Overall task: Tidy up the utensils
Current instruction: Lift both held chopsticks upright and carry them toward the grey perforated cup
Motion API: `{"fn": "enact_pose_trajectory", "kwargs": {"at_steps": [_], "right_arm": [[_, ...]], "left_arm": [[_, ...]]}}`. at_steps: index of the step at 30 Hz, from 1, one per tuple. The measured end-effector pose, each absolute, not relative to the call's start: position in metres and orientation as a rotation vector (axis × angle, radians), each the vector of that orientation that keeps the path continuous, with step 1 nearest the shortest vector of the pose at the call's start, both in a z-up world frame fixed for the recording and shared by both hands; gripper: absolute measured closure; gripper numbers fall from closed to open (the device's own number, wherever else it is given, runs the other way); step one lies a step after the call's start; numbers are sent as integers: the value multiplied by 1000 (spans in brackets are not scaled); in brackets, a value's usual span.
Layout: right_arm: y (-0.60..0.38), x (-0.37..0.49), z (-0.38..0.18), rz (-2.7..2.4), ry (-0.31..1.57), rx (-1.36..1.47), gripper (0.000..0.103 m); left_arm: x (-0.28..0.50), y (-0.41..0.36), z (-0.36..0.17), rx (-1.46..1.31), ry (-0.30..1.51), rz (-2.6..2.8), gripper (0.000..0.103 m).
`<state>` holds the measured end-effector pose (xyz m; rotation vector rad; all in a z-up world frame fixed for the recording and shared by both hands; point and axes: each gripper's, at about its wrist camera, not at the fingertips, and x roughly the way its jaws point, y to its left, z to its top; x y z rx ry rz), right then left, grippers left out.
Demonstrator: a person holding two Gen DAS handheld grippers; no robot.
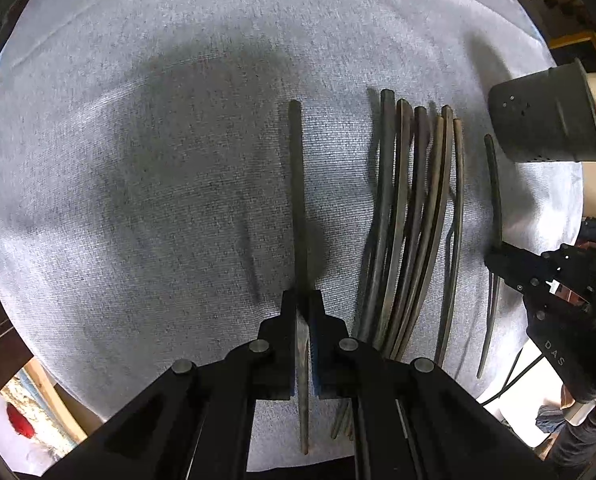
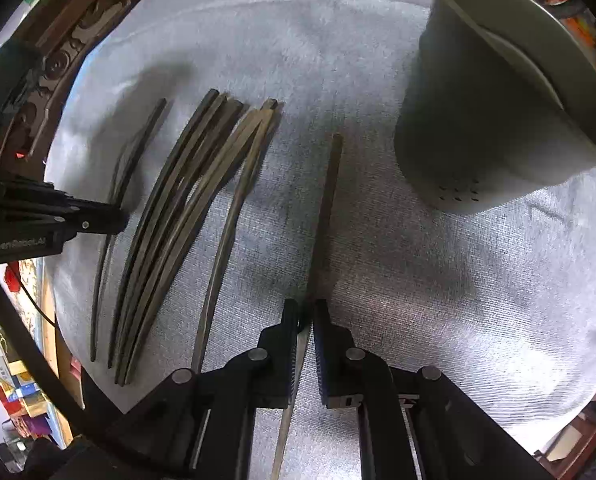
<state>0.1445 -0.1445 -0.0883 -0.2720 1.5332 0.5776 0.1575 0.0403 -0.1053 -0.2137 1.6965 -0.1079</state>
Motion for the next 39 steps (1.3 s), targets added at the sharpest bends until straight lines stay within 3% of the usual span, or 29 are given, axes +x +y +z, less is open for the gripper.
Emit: {"fn": "enact_pose_trajectory", "kwargs": {"at_steps": [9, 16, 21, 30, 39], "right_arm": [[-154, 127, -54, 614, 1374, -85, 97], [-191, 104, 0, 508, 1064, 66, 97], [-224, 85, 19, 355, 849, 161, 97], [-246, 79, 21, 199, 600, 174, 97], [-254, 64, 8, 170, 579, 151, 97]], "left_arm": [[127, 64, -53, -356, 1408, -80, 97], [90, 86, -10, -405, 1040, 70, 97], [66, 94, -7, -372, 824, 169, 97], [51, 76, -11, -306, 695, 222, 97], [26, 68, 6, -239, 638, 219, 96]]}}
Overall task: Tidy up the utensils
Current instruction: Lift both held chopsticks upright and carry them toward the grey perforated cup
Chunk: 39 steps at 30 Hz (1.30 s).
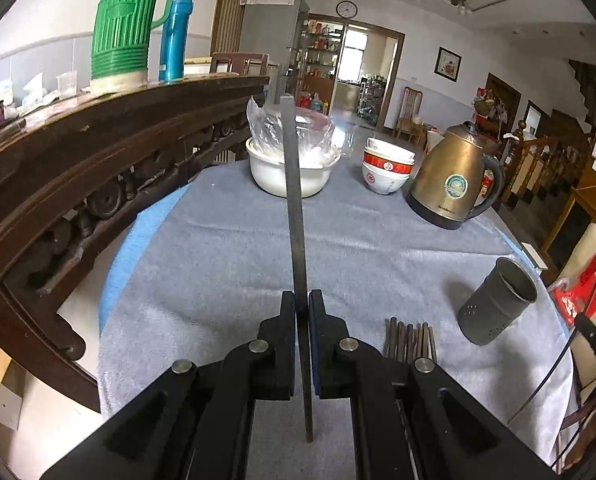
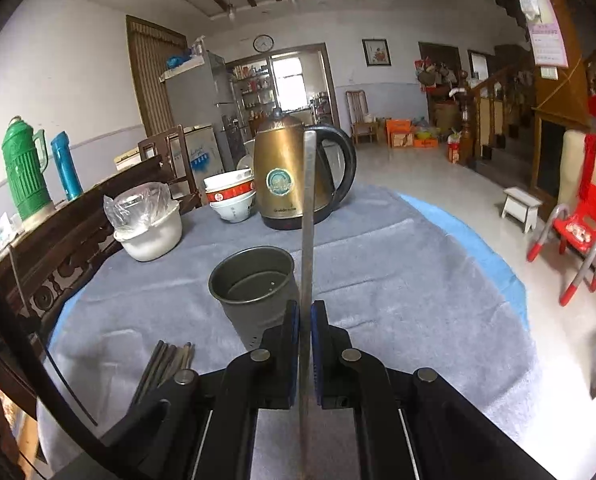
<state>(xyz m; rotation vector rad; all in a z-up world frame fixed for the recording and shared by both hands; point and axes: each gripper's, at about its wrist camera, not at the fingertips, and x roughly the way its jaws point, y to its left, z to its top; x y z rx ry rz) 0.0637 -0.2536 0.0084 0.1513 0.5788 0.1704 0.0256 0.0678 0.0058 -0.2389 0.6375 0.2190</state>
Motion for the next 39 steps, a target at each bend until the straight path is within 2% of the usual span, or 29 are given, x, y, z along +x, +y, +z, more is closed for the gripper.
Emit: {"fn": "enact_pose_trajectory", "kwargs": {"at_steps": [13, 39], "right_arm": [[-257, 25, 20, 186, 548, 117, 97], [-266, 18, 28, 184, 549, 157, 96]], "left_arm": [[2, 75, 9, -279, 623, 223, 95], [-10, 81, 18, -362, 604, 219, 96]]}}
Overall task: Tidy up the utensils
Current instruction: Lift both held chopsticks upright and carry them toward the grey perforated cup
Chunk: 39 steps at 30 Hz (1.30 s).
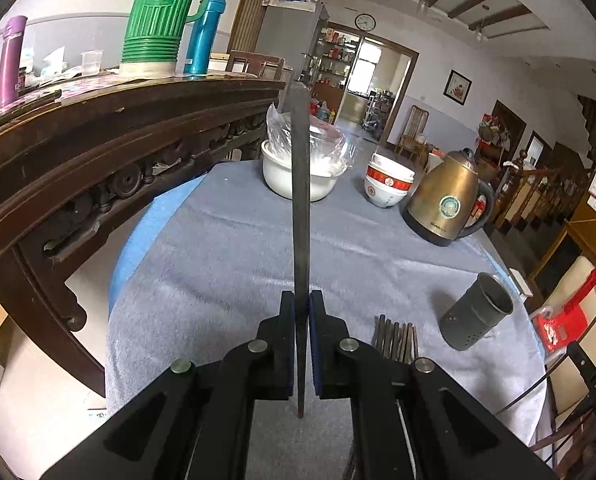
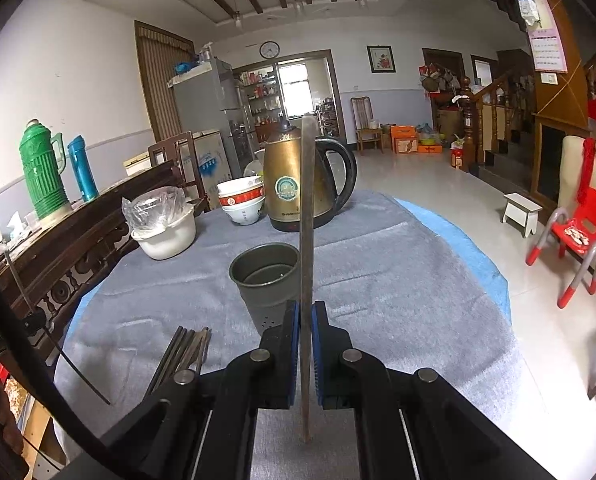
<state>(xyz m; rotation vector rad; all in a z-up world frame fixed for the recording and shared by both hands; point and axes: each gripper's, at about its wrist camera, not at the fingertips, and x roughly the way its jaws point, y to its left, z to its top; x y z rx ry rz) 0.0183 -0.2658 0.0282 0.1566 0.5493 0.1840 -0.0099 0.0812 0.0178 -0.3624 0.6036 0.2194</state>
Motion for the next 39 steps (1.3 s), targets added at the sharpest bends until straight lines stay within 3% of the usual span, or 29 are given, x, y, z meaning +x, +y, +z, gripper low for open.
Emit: {"fn": "enact_pose_trajectory", "kwargs": {"at_steps": [39], "right_arm": [[-270, 28, 49, 235, 549, 259, 96]], "left_arm": [[-5, 82, 42, -502, 517, 49, 96]]}}
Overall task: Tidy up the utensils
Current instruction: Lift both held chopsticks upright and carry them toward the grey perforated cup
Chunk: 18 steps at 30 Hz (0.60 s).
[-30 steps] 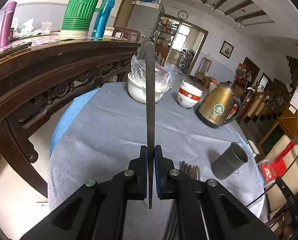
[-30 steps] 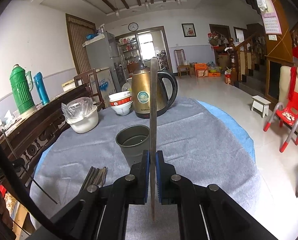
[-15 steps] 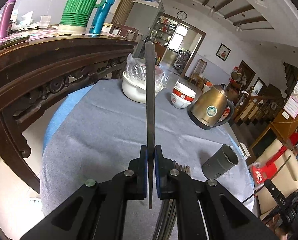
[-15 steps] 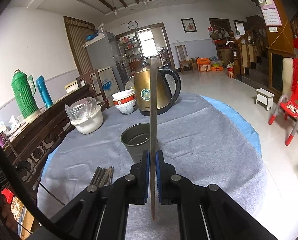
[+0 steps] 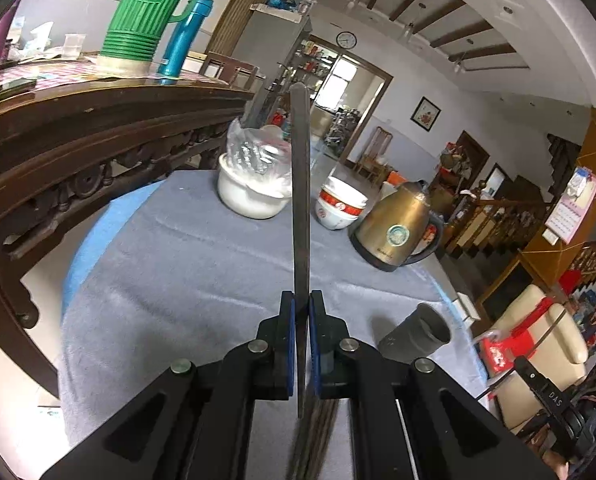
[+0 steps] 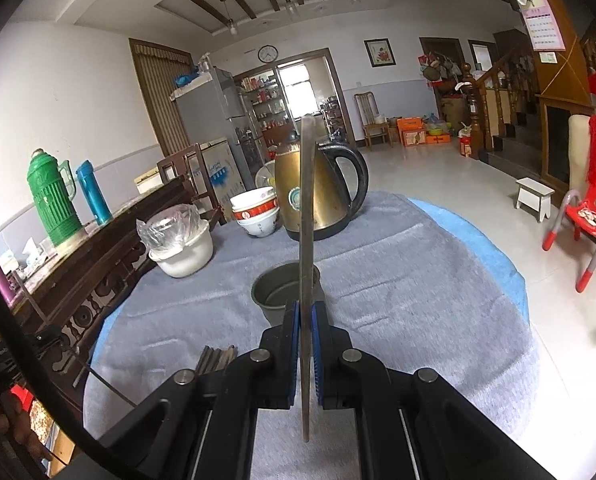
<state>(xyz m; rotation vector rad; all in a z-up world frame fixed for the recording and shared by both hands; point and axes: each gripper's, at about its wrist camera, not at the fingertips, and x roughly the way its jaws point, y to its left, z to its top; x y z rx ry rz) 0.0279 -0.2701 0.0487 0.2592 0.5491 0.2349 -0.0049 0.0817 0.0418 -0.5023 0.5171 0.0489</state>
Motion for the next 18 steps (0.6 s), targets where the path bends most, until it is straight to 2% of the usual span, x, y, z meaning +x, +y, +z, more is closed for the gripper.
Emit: {"fn": "enact_pose_trajectory", "kwargs": {"at_steps": [12, 18], "right_arm": [[-285, 52, 105, 271, 395, 331, 96], [-283, 83, 130, 276, 325, 353, 96]], "left_arm": [[48, 46, 99, -563, 396, -97, 96], [91, 9, 118, -578, 394, -186, 96]]}}
